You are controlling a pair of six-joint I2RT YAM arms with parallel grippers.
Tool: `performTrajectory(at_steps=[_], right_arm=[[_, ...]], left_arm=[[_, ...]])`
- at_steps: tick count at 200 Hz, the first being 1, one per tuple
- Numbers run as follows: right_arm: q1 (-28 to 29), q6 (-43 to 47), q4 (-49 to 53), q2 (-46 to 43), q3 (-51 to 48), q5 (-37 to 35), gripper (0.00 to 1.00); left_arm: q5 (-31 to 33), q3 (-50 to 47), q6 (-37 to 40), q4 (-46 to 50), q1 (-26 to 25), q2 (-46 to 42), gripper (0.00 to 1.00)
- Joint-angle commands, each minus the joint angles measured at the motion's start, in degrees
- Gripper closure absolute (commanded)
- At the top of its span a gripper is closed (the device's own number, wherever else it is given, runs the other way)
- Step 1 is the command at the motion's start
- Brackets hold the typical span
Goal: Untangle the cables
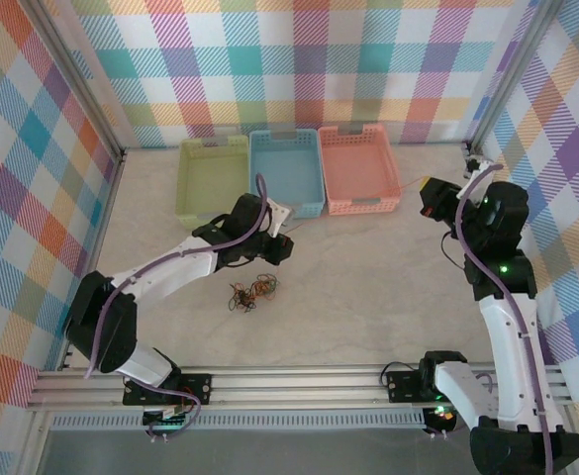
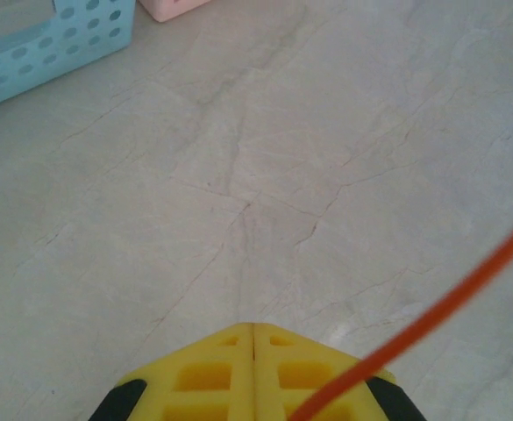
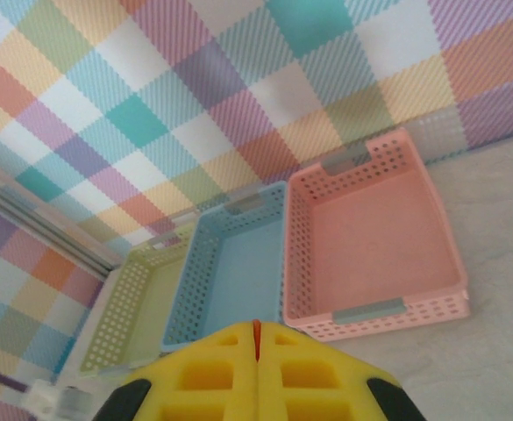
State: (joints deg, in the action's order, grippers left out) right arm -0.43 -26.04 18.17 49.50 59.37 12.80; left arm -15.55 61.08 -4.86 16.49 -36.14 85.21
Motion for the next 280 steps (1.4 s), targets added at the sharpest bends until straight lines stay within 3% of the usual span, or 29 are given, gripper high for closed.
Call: performTrajectory(at_steps=[1,41,65,81,131,168,225,280], right_arm=[[-0.7,1.1,-3.6,-1.5,-5.7,-1.7,1.0],[-0.7,-4.3,-16.8,2.3,-17.9,3.2,1.0],[-0.7,-6.3,-23.8,7.8,-22.1,4.8,0.6],[-0.7,-5.3,-26.9,10.6,-23.3,6.0,0.5],[4.3,-1.8,-41.7,4.5,-28.4,15.2,0.46],[16.6,6.4,-49.0,3.2,-29.4,23.0,0.52],[33.3,24.8,-48.9,14.1,-24.1,26.0,0.46],[36.8,32.8,-56.0,24.4,-19.9,24.8,0.43]], left_arm=[[-2.9,1.3,-2.7,2.1,0.8,-4.7,1.0],[-5.6,4.0,-6.9,4.3,0.8,-8.9,1.0],[-6.1,7.7,-11.3,6.1,0.8,-9.1,1.0],[-6.5,9.9,-15.1,6.1,0.8,-9.2,1.0],[-2.9,16.3,-22.0,9.9,0.8,-7.2,1.0],[-3.4,17.7,-24.0,9.7,0.5,-6.4,1.0],[-4.6,19.9,-24.9,11.1,-0.2,-5.6,1.0],[-5.6,21.1,-25.2,13.3,-1.3,-6.4,1.0]])
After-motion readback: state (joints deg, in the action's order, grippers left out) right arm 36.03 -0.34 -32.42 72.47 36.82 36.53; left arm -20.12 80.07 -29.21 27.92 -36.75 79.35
